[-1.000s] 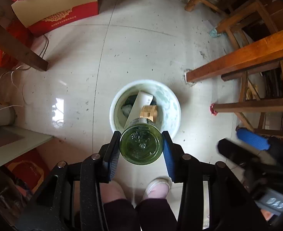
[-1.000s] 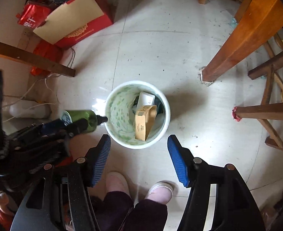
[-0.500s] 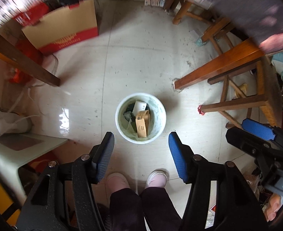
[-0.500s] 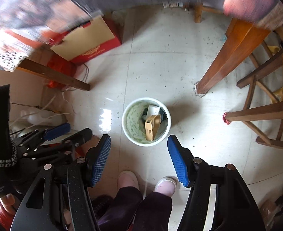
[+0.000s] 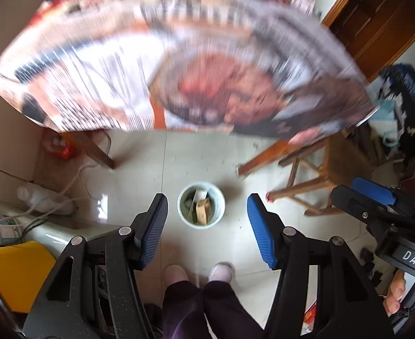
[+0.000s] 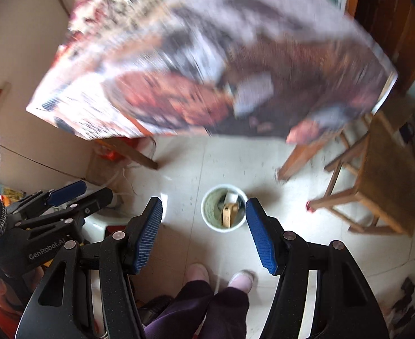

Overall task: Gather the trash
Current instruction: 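Raise both open tools back up toward the table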

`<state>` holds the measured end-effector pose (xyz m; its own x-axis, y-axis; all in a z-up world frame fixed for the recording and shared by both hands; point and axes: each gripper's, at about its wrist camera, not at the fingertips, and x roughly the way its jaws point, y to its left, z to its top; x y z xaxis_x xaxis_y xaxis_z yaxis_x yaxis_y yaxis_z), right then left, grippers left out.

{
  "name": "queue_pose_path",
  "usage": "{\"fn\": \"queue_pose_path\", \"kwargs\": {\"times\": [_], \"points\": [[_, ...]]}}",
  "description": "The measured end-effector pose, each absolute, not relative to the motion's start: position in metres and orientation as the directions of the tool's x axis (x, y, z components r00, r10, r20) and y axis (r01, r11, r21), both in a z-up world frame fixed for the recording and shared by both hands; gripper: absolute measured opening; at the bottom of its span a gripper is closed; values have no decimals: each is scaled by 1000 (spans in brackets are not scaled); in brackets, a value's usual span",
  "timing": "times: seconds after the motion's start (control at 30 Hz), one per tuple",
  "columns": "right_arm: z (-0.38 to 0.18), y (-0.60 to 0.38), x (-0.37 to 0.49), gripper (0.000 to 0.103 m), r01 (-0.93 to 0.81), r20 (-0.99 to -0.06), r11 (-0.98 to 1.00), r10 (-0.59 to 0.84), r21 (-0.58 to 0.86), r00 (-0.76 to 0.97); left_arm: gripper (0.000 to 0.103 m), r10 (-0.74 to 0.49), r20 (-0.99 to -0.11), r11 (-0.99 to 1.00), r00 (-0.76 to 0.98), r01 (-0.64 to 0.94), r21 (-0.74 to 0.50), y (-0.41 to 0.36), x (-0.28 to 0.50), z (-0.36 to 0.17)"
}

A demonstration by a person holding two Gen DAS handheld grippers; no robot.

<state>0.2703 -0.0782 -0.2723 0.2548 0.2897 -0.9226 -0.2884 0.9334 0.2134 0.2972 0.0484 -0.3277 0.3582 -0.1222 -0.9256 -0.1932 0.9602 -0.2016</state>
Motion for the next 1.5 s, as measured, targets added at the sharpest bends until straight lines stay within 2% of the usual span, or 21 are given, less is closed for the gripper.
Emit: {"fn": "queue_pose_path", "kwargs": {"times": [0.17,0.43,0.73,0.8,0.83,0.9,0.97,1.07,1.27,1.5], "points": [[-199,-69,254,57,-322,-883,930,294,176,366,58,-131,-882,956,452,-179,-233,59,280,-253],[-108,-56,231,57,-338,-800,932,299,129,520,58,-75,-807,973,586,-134,-187,79,248,-156],[-45,-50,202,60,-285,-669,956,253,64,699,58,-80,-668,980,740,-63,-187,92,222,-79],[-35,-50,199,61,-273,-640,960,243,54,729,61,-63,-640,986,766,-51,-158,92,219,-67],[-32,-50,199,62,-268,-630,962,238,49,739,68,-53,-627,988,777,-49,-144,91,217,-61],[-23,-52,199,64,-261,-610,965,228,36,759,76,-50,-601,990,798,-40,-136,90,216,-52],[-17,-52,201,70,-253,-592,967,219,27,775,81,-66,-580,989,812,-26,-148,89,218,-44],[-8,-56,207,81,-238,-561,971,211,26,800,81,-74,-563,988,823,-15,-152,89,226,-36],[0,-64,235,82,-217,-520,976,186,0,834,81,-59,-528,989,847,-22,-146,87,259,-24],[2,-76,293,82,-281,-500,960,249,11,830,81,-16,-500,990,866,-58,-132,76,318,-16]]}}
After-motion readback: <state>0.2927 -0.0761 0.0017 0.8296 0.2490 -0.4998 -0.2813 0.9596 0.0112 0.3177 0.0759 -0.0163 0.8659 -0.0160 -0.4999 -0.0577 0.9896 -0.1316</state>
